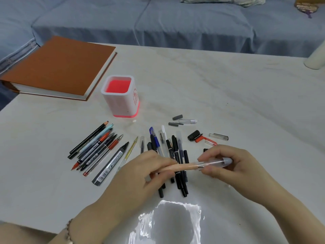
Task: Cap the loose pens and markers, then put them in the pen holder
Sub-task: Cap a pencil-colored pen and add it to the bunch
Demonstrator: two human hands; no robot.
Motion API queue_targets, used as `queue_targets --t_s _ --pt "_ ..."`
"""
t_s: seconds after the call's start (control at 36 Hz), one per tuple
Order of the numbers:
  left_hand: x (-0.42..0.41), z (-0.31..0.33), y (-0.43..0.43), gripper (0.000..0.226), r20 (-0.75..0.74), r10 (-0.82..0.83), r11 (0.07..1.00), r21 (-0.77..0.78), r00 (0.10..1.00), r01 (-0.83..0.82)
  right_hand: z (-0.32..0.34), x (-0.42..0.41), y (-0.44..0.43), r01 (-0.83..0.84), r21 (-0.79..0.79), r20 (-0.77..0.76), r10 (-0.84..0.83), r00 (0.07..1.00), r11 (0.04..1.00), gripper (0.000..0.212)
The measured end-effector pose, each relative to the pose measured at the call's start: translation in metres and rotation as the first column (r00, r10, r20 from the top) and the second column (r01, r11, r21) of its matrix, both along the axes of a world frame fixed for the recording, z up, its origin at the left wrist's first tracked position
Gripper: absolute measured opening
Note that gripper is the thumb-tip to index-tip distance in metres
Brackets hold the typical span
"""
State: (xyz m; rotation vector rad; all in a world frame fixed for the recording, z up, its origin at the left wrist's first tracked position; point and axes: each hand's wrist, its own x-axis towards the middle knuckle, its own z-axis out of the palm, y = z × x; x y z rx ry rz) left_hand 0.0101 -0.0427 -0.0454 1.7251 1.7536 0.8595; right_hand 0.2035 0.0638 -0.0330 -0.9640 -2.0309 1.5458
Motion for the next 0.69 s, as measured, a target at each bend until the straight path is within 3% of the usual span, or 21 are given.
queue_targets --t_s 0.14,0.19,0.28,0.31,0.39,0.53,0.61,0.69 --pt "0.006 0.003 -0.002 0.028 0.002 -0.030 0.999 0.039 1.000 0.030 -0.001 -0.011 -0.008 -0.052 -0.044 -0.015 0.052 0.999 0.998 0.005" --pt "0.007 0.002 -0.003 0.027 0.039 0.000 0.999 0.045 0.999 -0.002 -0.004 -0.014 -0.010 -0.029 -0.022 -0.022 0.028 0.999 0.999 0.014" --pt "0.009 -0.001 -0.004 0.023 0.101 0.052 0.998 0.030 0.993 -0.056 -0.005 -0.017 -0.013 -0.017 -0.011 -0.002 0.017 1.000 1.000 0.004" --pt "0.009 -0.002 -0.005 0.021 0.121 0.071 0.997 0.014 0.990 -0.073 -0.007 -0.018 -0.013 -0.023 0.004 -0.002 0.023 1.000 1.000 0.011" --pt "0.011 -0.001 -0.007 0.014 0.232 0.128 0.990 -0.080 0.964 -0.112 -0.008 -0.021 -0.014 -0.044 0.026 -0.004 0.044 0.999 0.999 0.018" --pt "0.007 0.003 -0.002 0.029 0.401 0.221 0.954 -0.280 0.889 -0.111 -0.017 -0.023 -0.014 -0.076 0.089 0.006 0.076 0.997 0.993 0.019" --pt "0.003 0.003 0.001 0.029 0.514 0.286 0.903 -0.427 0.809 -0.047 -0.020 -0.025 -0.016 -0.098 0.111 0.001 0.098 0.995 0.989 0.023" --pt "0.003 0.000 0.001 0.033 0.563 0.277 0.882 -0.471 0.779 0.028 -0.022 -0.027 -0.017 -0.118 0.098 -0.003 0.119 0.993 0.988 0.016"
